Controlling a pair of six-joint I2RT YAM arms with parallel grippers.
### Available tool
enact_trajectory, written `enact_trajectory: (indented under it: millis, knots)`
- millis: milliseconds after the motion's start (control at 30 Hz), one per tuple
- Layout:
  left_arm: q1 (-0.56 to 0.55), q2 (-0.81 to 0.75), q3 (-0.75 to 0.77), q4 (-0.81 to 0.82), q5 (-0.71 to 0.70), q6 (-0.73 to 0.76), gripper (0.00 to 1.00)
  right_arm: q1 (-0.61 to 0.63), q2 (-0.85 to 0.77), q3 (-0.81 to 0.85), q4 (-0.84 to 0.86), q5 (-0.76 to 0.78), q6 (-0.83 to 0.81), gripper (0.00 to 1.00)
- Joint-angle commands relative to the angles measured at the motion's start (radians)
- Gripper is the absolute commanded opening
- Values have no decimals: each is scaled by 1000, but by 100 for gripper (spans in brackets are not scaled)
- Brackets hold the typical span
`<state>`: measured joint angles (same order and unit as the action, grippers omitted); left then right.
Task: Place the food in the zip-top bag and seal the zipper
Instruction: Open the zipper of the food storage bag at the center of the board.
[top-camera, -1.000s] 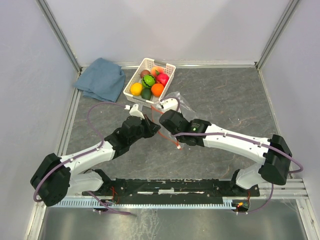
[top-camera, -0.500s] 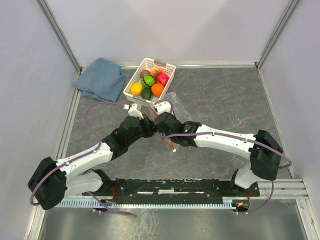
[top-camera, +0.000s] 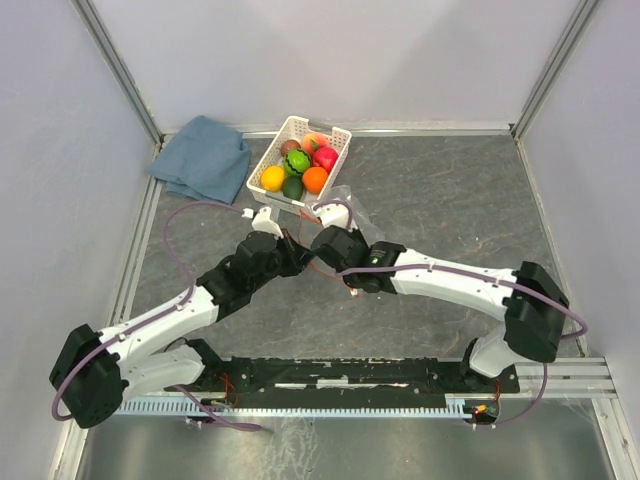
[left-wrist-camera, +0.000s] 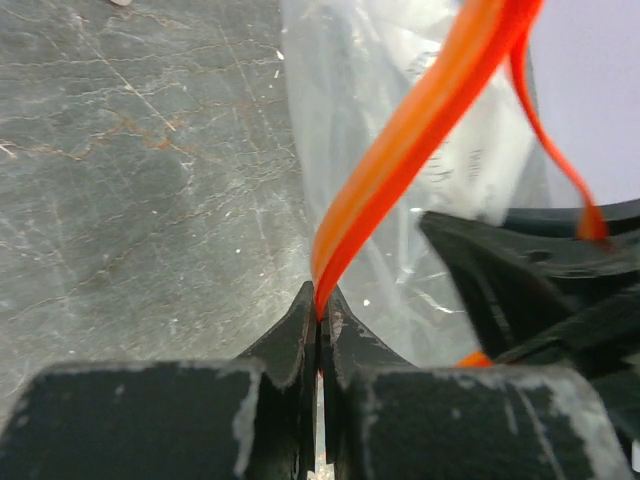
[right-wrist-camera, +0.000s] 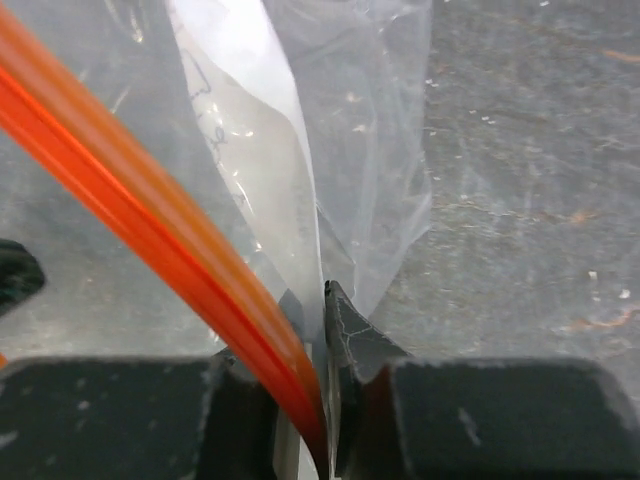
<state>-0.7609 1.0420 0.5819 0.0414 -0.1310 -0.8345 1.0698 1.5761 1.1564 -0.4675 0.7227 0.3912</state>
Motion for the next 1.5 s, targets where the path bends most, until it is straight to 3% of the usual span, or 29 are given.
enact_trajectory:
  millis: [0,233,367,767,1167,1467]
  knots:
    - [-5,-16,84,-105,-65,94,3,-9,-113,70,-79,122,-62,19]
    - [-5,-9,156,-244,-117,157,3,-34,-216,76,-189,217,-73,18]
    - [-5,13,190,-285,-122,177,3,-61,-265,69,-203,182,-78,18]
    - [-4,28,206,-133,117,87,3,-65,-247,21,-72,-162,-86,29]
    - [-6,22,193,-114,113,58,3,-64,-269,12,-89,-158,-84,33]
    - [-5,4,175,-205,41,89,3,-65,-315,22,-163,27,-83,6]
